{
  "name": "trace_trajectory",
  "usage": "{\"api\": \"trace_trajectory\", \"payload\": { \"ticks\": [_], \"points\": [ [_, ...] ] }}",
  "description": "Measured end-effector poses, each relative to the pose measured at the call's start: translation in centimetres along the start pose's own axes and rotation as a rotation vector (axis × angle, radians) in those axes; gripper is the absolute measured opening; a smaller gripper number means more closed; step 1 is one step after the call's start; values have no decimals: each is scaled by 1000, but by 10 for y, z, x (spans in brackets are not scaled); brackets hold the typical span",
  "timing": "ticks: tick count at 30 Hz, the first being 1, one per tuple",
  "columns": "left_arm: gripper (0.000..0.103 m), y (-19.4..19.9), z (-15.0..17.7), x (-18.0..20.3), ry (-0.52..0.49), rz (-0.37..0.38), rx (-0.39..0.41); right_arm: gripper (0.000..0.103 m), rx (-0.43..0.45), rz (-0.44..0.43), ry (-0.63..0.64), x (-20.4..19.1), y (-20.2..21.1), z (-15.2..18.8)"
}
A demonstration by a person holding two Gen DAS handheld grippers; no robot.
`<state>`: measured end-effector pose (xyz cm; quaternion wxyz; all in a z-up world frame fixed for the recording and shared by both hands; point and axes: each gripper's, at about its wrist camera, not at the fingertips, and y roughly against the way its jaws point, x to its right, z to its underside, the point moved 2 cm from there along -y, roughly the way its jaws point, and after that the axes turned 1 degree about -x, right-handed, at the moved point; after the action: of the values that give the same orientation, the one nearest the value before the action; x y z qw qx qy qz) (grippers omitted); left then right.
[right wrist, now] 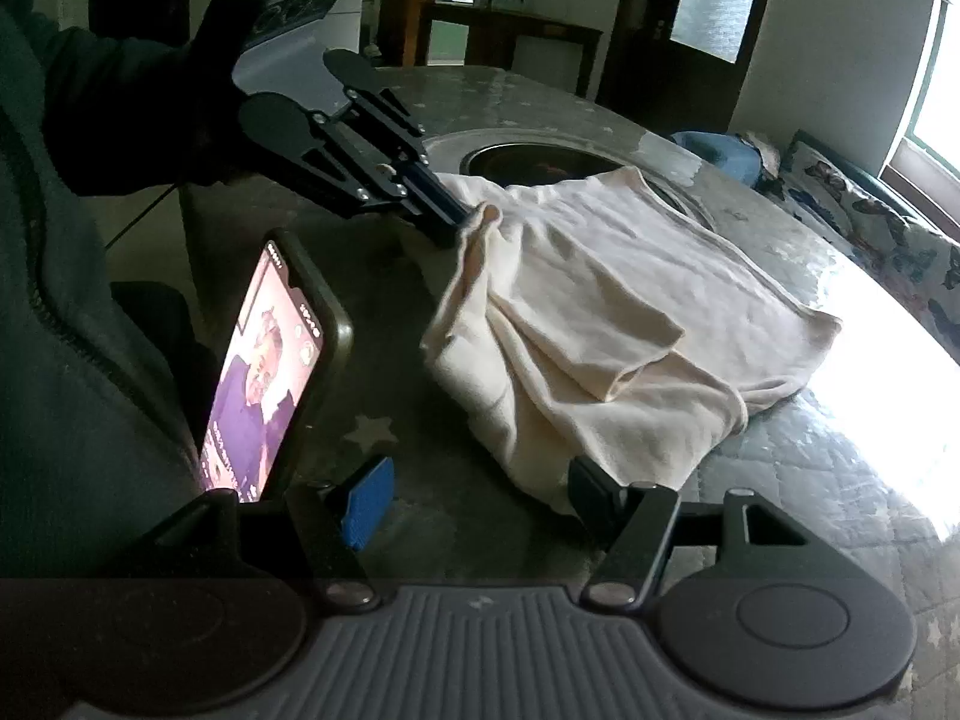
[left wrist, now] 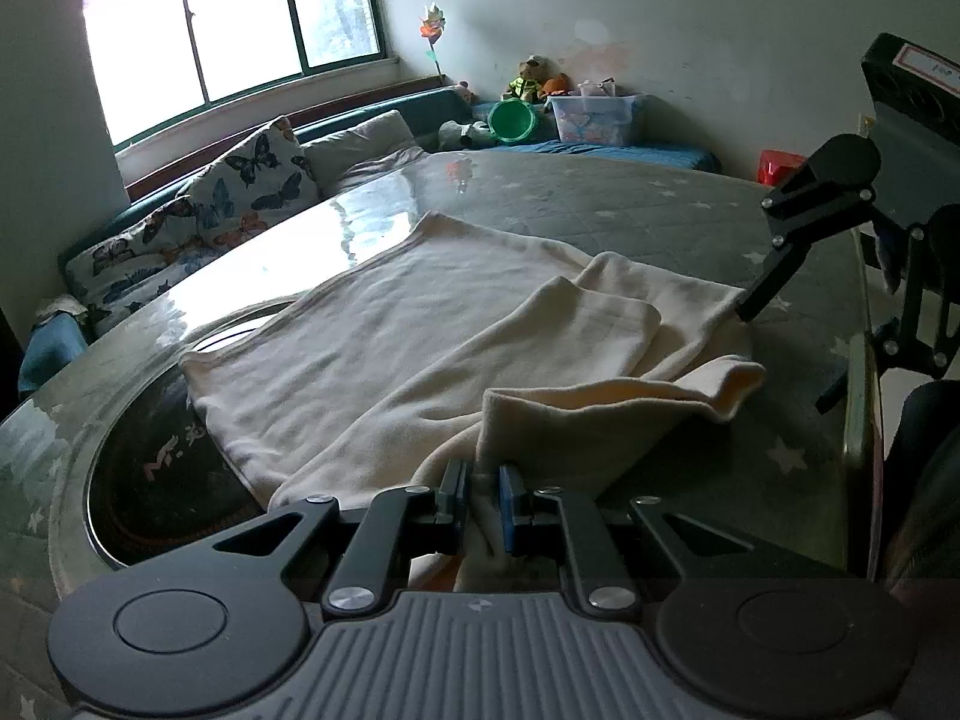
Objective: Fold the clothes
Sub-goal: 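Grasp the folded edge of the cream sweatshirt with the left gripper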
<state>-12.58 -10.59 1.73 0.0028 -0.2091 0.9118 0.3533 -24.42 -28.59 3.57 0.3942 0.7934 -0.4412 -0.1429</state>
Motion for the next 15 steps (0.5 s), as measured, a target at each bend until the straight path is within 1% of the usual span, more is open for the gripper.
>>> {"api": "trace_trajectory", "payload": {
  "ticks": [8,15],
  "points": [
    [14,0,0,0,2,0,-2,66,9,-6,29,-4,-6,-2],
    [15,0,0,0,5,2,-2,66,15,-1,23,-1,-12,-3]
  ]
}}
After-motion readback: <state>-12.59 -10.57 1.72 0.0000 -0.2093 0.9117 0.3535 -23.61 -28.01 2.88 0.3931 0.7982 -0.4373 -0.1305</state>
